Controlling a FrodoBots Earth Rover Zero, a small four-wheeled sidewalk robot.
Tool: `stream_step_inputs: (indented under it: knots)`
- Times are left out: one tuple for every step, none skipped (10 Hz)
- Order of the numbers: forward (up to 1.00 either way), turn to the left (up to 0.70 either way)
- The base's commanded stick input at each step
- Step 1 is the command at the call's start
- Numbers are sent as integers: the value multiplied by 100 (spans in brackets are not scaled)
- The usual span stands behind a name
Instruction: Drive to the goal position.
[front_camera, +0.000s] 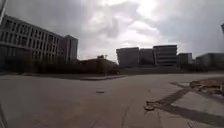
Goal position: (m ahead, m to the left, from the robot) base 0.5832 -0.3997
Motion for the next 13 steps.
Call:
stream_step_inputs:
  knots:
    - [70, 0]
    - [70, -4]
    - [70, -24]
    - [70, -29]
    - [70, -20]
    - [70, -11]
    - [70, -2]
    - [70, 0]
    - [70, 0]
    - [70, 0]
    - [70, 0]
    - [70, 0]
    - [70, 0]
